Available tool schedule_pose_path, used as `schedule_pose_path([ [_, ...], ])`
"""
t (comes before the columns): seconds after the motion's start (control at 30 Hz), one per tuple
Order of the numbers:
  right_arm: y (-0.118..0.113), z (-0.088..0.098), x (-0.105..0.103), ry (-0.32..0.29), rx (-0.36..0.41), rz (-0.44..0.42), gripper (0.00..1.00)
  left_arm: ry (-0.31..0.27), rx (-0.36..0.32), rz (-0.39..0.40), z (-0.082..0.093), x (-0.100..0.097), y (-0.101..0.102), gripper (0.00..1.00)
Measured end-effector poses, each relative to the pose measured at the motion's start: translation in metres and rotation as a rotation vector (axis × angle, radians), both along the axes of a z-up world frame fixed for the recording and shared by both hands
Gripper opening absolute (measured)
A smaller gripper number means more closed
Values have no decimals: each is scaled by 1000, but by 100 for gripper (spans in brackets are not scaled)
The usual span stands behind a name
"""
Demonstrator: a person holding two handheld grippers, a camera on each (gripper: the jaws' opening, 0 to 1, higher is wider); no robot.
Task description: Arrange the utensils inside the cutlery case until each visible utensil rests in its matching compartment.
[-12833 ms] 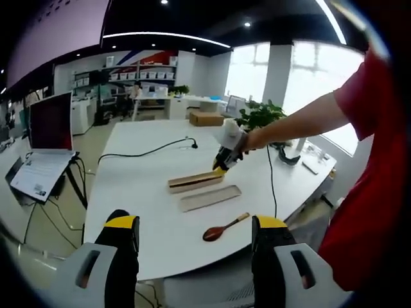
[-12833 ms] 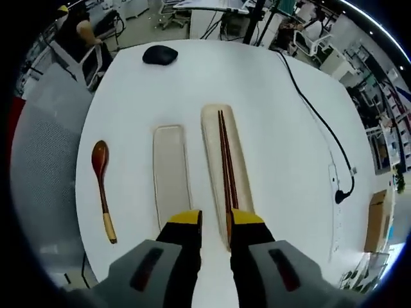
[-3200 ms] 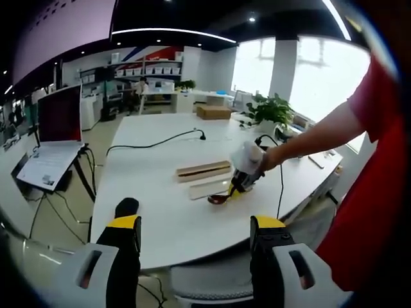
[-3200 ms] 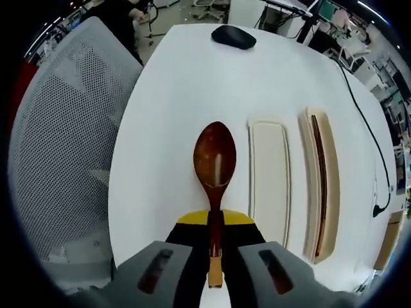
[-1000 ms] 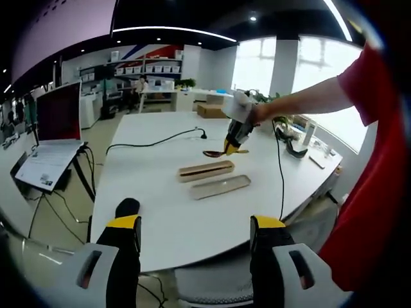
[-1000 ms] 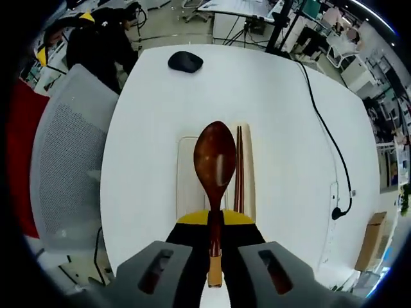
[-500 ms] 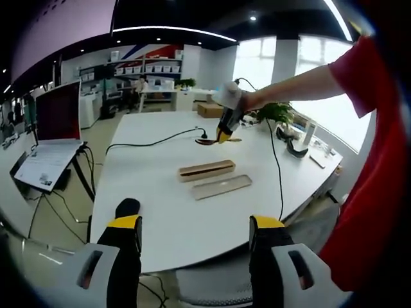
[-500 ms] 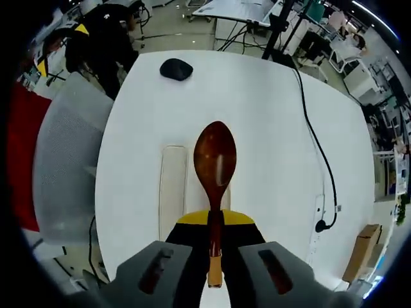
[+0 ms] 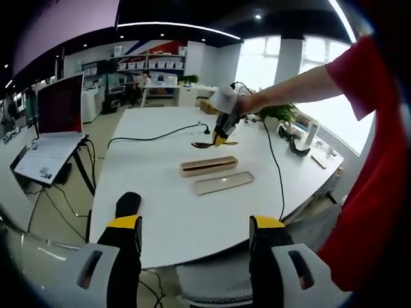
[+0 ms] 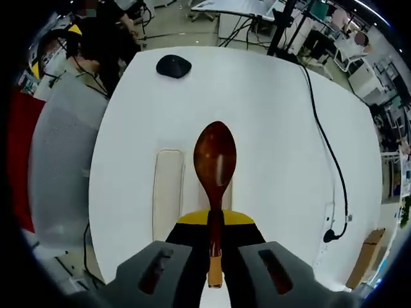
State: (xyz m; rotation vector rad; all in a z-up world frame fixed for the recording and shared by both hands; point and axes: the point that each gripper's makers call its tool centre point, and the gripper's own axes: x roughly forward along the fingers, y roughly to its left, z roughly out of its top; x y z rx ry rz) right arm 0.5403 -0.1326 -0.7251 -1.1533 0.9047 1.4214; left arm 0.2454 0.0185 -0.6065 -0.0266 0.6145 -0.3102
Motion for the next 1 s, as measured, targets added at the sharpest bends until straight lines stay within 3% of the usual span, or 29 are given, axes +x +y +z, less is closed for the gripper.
schedule_pose_path([
  [0.27,2,-30,4,20,5,-53,1,0,0,0,-2,7,1,70],
  [0.43,2,-38,1,11,-3,-46,1,-6,2,-4,-2,10,3,70],
  [0.5,2,-42,4,20,-8,-53,1,-26,-23,-22,2,12,-2,73],
  [0.53,2,-44,5,21,-13,-52,1,-69,-34,-34,10,15,-5,73],
  [0.77,6,-52,5,14,-31,-47,1,-97,13,-81,14,17,-14,79],
  [0.87,13,-55,0,21,-19,-41,1,-126,55,-103,15,18,-14,75],
  [1.0,16,-63,3,23,-23,-25,1,-117,38,-94,14,19,-13,77],
])
